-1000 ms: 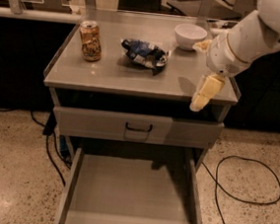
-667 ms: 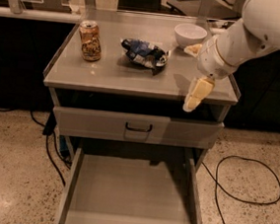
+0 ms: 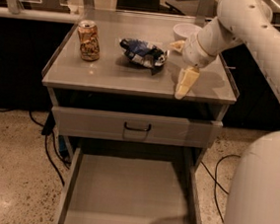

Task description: Place blue chip bag into middle drawer

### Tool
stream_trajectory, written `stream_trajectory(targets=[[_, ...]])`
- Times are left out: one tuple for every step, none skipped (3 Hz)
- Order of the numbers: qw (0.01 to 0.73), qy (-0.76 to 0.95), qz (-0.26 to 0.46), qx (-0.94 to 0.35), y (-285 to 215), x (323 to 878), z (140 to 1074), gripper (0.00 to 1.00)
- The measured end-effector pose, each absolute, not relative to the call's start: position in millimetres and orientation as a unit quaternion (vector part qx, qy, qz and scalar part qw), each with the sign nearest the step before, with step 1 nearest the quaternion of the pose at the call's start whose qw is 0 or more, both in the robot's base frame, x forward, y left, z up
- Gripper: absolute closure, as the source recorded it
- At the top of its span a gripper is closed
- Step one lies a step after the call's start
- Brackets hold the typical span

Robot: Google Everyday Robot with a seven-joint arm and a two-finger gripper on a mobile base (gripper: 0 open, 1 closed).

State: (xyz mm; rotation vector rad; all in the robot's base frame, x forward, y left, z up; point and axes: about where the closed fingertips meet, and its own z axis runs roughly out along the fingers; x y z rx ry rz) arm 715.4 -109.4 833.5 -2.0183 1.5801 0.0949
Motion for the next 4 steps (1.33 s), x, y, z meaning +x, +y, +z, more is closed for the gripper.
stream_trajectory(targets=[[0.250, 0.575, 0.086, -0.774, -95.4, 733.3, 806.6, 0.00], [0.250, 0.576, 0.086, -0.774, -95.3, 733.2, 806.6, 0.00], [0.250, 0.574, 0.084, -0.775, -92.6, 732.2, 809.8, 0.00], [0.250, 0.574, 0.084, -0.775, -92.6, 732.2, 809.8, 0.00]])
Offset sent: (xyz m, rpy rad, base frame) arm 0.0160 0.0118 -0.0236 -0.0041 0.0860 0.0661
